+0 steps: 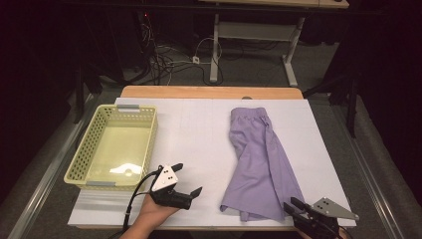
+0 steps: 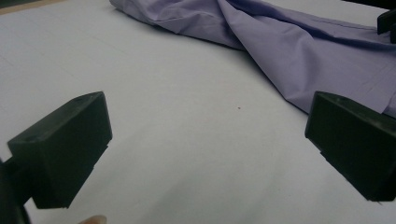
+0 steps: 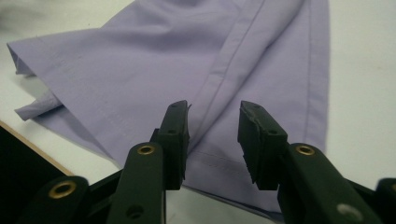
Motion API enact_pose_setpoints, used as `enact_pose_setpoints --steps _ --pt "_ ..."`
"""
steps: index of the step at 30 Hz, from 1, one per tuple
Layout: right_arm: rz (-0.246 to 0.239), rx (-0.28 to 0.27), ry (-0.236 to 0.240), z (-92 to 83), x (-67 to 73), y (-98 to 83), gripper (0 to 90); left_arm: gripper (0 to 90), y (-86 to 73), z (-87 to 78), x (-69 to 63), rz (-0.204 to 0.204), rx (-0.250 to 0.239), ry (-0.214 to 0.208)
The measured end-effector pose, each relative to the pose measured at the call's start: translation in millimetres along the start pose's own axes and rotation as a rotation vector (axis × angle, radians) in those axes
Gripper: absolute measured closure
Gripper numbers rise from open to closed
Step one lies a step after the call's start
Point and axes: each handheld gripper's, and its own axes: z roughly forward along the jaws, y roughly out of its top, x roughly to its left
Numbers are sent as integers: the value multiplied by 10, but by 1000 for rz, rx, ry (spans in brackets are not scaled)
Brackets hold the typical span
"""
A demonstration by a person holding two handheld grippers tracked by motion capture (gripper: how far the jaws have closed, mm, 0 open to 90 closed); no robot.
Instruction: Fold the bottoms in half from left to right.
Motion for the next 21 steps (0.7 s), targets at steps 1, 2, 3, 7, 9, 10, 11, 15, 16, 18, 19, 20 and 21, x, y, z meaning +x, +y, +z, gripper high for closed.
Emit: enact_pose_setpoints --steps 1,2,3,7,9,10,11,15,16,18,19,20,21 --pt "-6 4 3 19 16 8 636 0 0 -1 5 -4 0 -2" --pt "-10 8 7 43 32 17 632 0 0 -1 7 -7 -3 -4" --pt "-22 12 14 69 42 26 628 0 0 -2 8 -7 -2 -3" --pt "-52 38 21 150 91 49 616 0 0 -2 6 -4 0 1" --pt "-64 47 3 167 102 50 617 0 0 -3 6 -4 0 0" --pt "-65 55 -1 174 97 45 626 0 -1 -4 4 -4 -1 1" --pt "-71 65 -2 181 88 36 644 0 -1 -4 2 -2 0 2" --pt "-73 73 -8 168 63 20 787 0 -3 -6 -2 -1 -3 5" --pt "-72 73 0 164 62 25 842 0 -3 -6 -2 -1 -3 4" --pt "-74 50 10 135 71 47 900 0 -3 -6 -2 0 -4 3" --pt "-83 38 6 112 68 66 900 0 -3 -6 -1 0 -3 2" --pt "-85 24 -1 86 60 84 900 0 -3 -6 1 -1 -3 1" --pt "-82 10 -7 60 41 96 900 0 -2 -5 2 -2 -3 1"
